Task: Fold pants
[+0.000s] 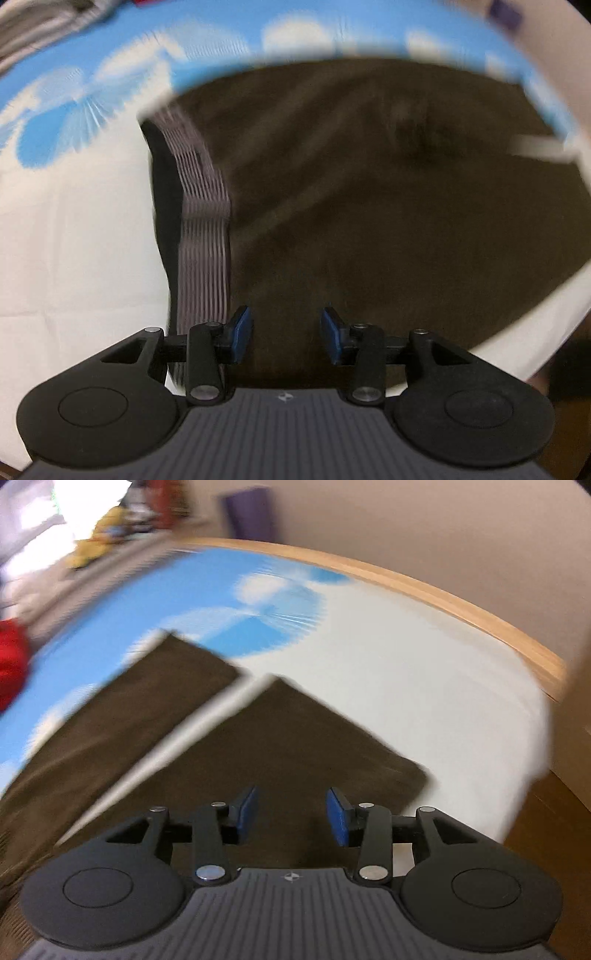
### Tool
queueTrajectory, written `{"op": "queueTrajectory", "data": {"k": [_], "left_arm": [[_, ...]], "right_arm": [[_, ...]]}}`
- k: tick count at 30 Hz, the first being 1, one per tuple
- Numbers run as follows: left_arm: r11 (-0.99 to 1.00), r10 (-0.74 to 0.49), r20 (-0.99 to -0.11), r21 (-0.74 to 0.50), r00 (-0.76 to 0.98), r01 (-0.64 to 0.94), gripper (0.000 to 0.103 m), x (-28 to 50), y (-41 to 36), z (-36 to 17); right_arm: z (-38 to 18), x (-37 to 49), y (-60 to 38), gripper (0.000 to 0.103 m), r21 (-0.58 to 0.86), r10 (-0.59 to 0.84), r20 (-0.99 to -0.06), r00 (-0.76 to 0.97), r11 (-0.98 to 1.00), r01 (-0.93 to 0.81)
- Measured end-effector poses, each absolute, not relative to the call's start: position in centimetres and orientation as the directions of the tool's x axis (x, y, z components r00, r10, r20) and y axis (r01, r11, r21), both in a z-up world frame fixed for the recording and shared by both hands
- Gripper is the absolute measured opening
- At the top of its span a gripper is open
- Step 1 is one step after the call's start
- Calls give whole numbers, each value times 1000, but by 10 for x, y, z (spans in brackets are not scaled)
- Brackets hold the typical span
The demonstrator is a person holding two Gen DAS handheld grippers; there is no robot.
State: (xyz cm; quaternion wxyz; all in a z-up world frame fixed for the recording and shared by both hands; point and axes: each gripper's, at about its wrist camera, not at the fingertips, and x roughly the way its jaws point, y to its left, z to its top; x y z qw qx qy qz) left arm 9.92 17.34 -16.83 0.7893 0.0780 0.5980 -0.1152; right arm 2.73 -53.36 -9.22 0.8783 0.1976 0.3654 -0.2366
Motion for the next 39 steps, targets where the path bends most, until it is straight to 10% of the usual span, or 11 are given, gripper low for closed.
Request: {"op": "queueTrajectory", "data": {"k": [11,19,34,39], "left_arm": [[909,24,-981,101,191,404,41,88,152,-199],[970,-120,-897,-14,426,244,51,105,163,-145],[996,-92,-778,-68,622,63,54,152,144,-91],[992,-83,-771,-121,631,-18,22,177,159,-83]], "right_arm": [[-53,61,-467,44,211,-97,-612,785,937,280],[5,75,-422,44,243,8,-512,859,960,136],[-16,117,-369,48,208,68,-568,820,976,64],[-11,124,-352,48,182,63,-537,841,982,42]]}}
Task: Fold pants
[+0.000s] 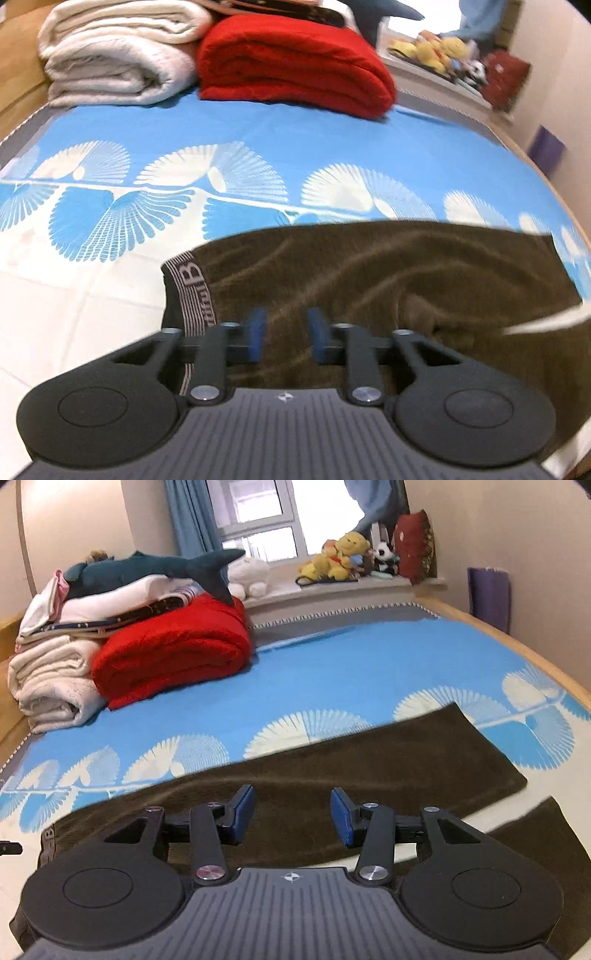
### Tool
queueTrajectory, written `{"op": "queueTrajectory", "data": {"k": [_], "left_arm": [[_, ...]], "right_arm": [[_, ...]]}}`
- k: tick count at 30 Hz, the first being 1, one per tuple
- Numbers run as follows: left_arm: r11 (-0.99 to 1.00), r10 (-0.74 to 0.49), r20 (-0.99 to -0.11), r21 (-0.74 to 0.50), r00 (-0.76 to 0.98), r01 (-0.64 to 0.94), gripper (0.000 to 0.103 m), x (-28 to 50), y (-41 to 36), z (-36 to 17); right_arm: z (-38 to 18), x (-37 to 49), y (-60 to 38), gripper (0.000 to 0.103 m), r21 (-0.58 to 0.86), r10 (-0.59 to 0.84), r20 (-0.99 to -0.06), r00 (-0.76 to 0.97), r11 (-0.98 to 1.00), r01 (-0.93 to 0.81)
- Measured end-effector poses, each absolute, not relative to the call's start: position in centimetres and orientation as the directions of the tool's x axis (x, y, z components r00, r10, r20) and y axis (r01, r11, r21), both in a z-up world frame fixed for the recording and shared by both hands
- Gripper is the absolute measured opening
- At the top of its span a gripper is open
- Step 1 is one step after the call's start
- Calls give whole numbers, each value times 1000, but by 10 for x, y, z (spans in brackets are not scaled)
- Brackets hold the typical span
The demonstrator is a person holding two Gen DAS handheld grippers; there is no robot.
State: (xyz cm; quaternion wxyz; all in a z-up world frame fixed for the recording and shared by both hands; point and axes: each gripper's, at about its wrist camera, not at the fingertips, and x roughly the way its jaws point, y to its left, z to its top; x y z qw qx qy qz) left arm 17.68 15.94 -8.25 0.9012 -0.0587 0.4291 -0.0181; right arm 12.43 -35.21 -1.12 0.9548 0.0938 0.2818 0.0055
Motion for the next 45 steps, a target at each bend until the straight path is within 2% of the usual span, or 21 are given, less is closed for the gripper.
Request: {"op": "queueTrajectory", "data": {"k": [3,5,7,16,18,19,20,21,22,23,36,37,39,41,42,43,45], "left_arm": [[990,-61,-772,-128,633,-60,19,191,172,-83],[987,-45,-764,-132,644,-88,17,202,183,-87],[982,-27,-769,-141,639,-128,17,215,196,-96],[962,20,-777,-157,629,-224,18,263,229,-138],[965,28,-778,-142,628,-219,22,271,228,-147],[967,27,-781,-138,624,-215,30,277,228,-152],[968,26,-783,-135,622,-211,45,282,227,-156],[970,29,-784,-128,620,-207,54,287,226,-160],[972,47,-787,-105,616,-209,73,293,223,-165],[974,67,-785,-82,616,-211,83,298,222,-167],[997,26,-819,-23,574,-79,84,343,210,-208],[998,28,-821,-13,570,-68,82,344,208,-209],[999,11,-822,-18,569,-46,68,345,205,-207],[999,-29,-824,-42,566,-10,26,346,200,-203],[999,-34,-823,-36,567,9,16,345,196,-200],[1000,-13,-822,2,569,27,9,344,190,-196],[997,14,-820,52,573,49,5,341,180,-189]], "right_arm": [[-11,131,-342,42,142,56,-535,843,990,24],[-10,134,-337,16,135,70,-537,841,991,4],[-9,136,-332,9,130,79,-533,843,991,-10],[-11,151,-328,10,182,138,-563,815,983,-40],[-12,153,-326,10,179,140,-566,812,983,-44],[-12,154,-326,10,177,139,-567,812,983,-45],[-12,154,-326,10,177,139,-567,812,983,-44],[-13,155,-326,10,176,138,-568,811,983,-44],[-13,156,-326,10,174,136,-571,810,984,-43],[-14,157,-327,10,172,134,-573,808,984,-42],[-26,171,-337,10,132,107,-616,780,991,-31],[-27,172,-337,10,131,104,-620,778,991,-28],[-28,173,-337,10,133,103,-622,776,991,-25],[-28,173,-337,10,130,100,-622,776,991,-23],[-28,173,-337,10,127,98,-623,776,992,-23],[-28,173,-337,10,124,95,-624,776,992,-22],[-29,172,-337,10,117,90,-624,776,993,-21]]}}
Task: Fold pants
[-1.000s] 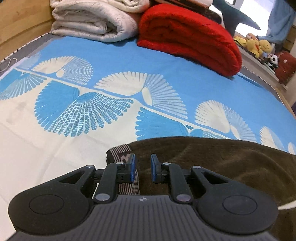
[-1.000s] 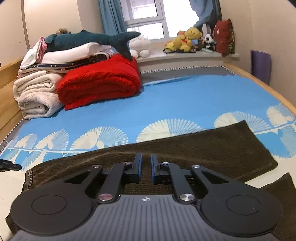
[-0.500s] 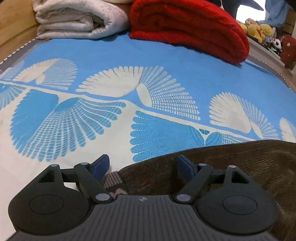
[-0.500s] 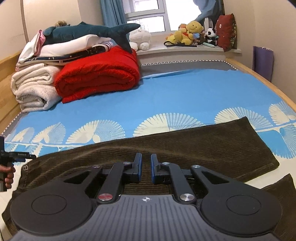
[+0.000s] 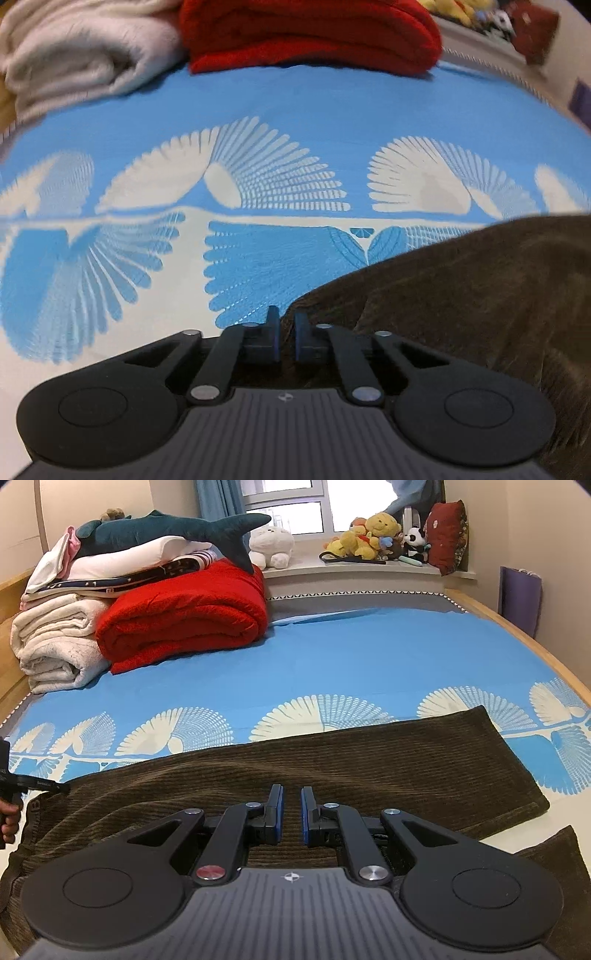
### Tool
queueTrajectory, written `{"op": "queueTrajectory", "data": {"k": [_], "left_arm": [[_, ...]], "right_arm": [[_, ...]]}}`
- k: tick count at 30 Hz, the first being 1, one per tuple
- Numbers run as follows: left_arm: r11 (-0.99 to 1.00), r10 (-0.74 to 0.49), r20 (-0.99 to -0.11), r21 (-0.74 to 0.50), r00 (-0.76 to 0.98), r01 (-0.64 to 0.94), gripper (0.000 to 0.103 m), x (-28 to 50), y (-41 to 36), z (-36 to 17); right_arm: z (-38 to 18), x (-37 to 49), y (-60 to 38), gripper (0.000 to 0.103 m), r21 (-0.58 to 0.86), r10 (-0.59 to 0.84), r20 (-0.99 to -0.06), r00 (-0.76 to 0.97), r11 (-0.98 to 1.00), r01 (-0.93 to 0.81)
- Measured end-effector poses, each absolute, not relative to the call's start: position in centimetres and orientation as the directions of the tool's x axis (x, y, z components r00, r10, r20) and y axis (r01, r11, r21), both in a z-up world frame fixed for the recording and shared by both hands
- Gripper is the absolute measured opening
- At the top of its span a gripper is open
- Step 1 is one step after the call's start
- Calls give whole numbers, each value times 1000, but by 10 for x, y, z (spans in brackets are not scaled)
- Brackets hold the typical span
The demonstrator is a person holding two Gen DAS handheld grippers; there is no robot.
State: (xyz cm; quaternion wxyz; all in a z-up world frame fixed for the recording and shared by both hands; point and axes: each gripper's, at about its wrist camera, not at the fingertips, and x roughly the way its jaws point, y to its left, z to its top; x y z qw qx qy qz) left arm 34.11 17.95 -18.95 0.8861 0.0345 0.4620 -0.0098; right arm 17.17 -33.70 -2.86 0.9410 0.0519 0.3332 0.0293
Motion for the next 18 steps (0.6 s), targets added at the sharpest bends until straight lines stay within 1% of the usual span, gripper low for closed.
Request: {"op": "queueTrajectory", "data": {"k": [4,7,10,12,15,18], "left_arm": [[997,-1,-809,42,588,58,3,324,173,-165],[995,-25,-802,34,596,89,2,301,168,-130],[989,-53,-800,40,598,142,2,254,159,-92],[988,-61,-821,33,567,154,2,216,154,-77],[985,-86,-859,2,505,170,1,154,146,-76],[983,-119,-912,-54,392,174,0,114,146,-107]], "right_arm": [[-31,169,-339,10,104,71,-633,771,995,-6],[-32,164,-343,10,104,59,-639,767,994,10],[-30,156,-348,10,118,58,-637,769,993,24],[-29,149,-350,10,126,56,-633,772,991,32],[-29,138,-354,10,137,58,-641,765,990,39],[-28,126,-358,10,153,65,-646,761,987,45]]}}
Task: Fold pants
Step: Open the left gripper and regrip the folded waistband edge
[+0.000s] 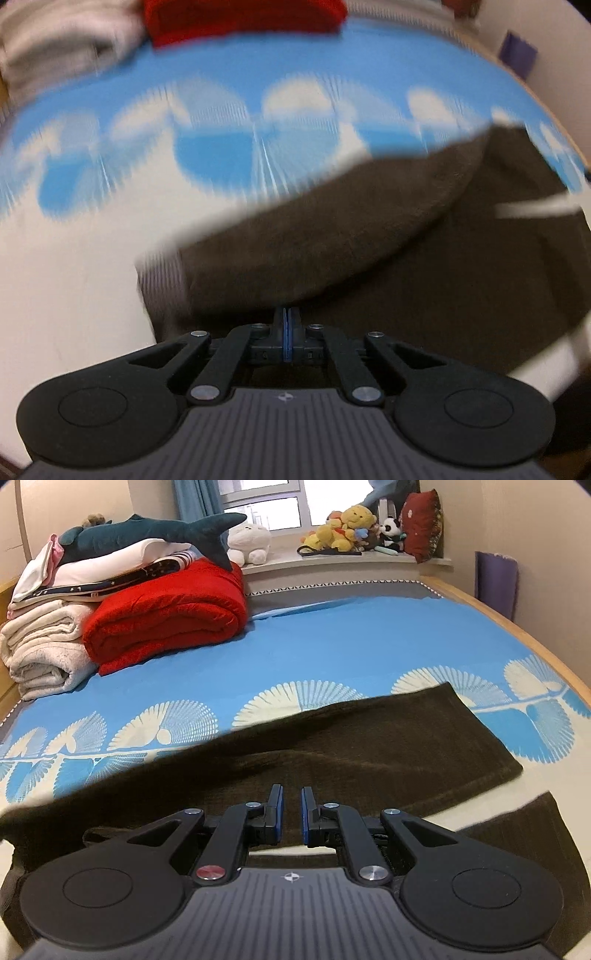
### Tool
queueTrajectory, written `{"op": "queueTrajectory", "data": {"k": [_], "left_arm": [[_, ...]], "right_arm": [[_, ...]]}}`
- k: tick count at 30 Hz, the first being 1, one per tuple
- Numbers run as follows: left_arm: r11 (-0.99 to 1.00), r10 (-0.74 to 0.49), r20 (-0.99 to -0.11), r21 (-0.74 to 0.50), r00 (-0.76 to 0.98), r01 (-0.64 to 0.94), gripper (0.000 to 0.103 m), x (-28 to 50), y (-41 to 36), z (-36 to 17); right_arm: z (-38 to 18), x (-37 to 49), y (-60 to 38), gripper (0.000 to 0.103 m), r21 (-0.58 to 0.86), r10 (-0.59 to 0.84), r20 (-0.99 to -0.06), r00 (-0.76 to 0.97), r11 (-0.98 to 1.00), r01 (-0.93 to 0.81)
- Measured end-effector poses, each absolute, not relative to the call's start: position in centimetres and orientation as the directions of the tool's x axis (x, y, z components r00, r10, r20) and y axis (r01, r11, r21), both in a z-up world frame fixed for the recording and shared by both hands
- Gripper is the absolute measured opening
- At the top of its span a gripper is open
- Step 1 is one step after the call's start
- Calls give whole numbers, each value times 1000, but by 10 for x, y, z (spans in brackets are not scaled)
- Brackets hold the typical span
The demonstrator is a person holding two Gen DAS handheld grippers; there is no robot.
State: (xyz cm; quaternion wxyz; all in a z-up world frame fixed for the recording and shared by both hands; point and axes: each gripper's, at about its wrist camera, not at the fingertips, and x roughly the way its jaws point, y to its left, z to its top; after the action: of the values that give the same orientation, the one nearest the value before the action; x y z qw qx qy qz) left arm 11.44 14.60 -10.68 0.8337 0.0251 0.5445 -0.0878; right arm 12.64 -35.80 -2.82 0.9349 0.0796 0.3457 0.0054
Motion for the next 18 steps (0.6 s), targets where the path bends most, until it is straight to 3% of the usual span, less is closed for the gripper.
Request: {"op": "queueTrajectory", "data": {"k": [3,5,7,18], "left_arm": [[976,-209,-908,-215,363,26,5,109,179,-114],[936,-298,-878,-346,376,-66,34,109,204,-115],[916,-304,-883,-374,359,-144,49,111,217,-124],[826,-316,-905,-411,286,-386,64,152,231,-157]], "right_arm": [[-29,117,-362,10,163,69,-654,753,985,51],[-30,114,-366,10,170,68,-663,745,983,62],[-32,112,-370,11,186,75,-670,739,980,69],[-35,121,-381,11,293,100,-659,745,947,132]]}}
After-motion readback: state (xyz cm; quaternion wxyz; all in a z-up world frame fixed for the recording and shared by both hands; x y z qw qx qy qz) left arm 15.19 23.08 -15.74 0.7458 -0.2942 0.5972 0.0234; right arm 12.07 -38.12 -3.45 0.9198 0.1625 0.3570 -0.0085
